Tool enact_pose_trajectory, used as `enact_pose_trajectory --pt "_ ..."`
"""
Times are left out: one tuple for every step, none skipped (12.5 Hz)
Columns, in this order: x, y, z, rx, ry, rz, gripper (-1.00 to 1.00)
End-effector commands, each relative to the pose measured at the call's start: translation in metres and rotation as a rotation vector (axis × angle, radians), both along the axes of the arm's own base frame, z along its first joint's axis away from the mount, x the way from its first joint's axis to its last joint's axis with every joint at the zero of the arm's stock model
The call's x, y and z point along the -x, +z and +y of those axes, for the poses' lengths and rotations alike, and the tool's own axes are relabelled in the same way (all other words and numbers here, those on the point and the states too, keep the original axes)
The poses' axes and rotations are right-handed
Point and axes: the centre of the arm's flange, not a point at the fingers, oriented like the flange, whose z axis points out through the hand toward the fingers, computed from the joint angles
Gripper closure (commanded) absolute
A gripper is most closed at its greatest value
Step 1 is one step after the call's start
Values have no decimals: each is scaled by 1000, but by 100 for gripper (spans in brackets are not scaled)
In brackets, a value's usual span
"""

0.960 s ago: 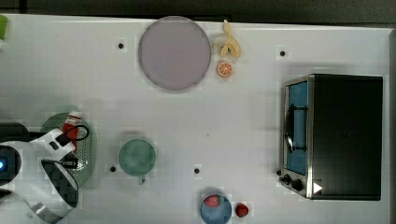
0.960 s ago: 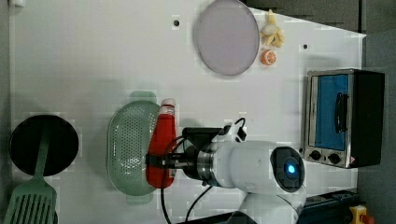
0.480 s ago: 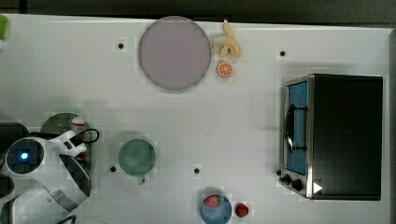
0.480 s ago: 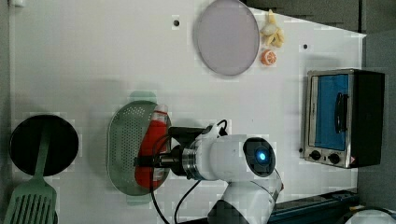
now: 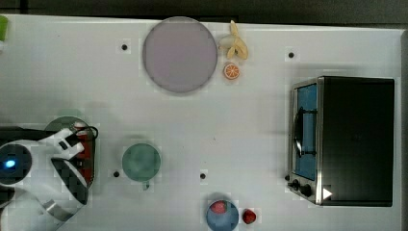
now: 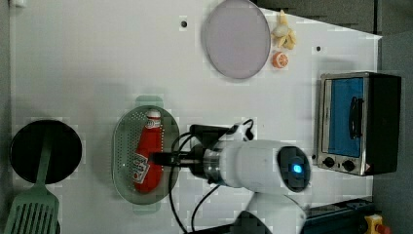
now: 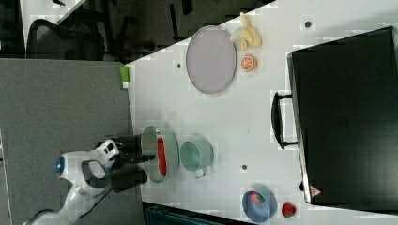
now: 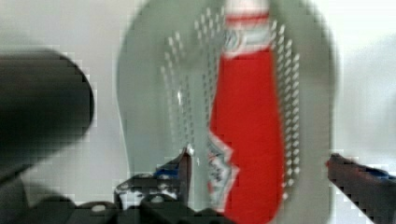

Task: Pick Ketchup from the table and place it in strainer.

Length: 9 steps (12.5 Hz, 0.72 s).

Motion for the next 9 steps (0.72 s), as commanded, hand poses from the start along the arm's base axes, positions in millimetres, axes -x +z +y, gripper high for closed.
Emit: enact_pose_trajectory --pt "-57 69 -64 50 -182 -101 -100" --pt "-67 87 -88 82 -228 -110 -100" --pt "-78 105 -114 113 -279 -118 -100" --pt "-87 123 -142 144 -332 -121 -100" --pt "-95 140 -172 170 -390 -124 -100" --pt "-102 159 -204 191 -452 -124 -100" --pt "-107 177 -236 211 -515 -116 -100" --pt "-112 195 -266 225 -574 -103 -100" --pt "-116 214 -295 233 -622 -91 -100"
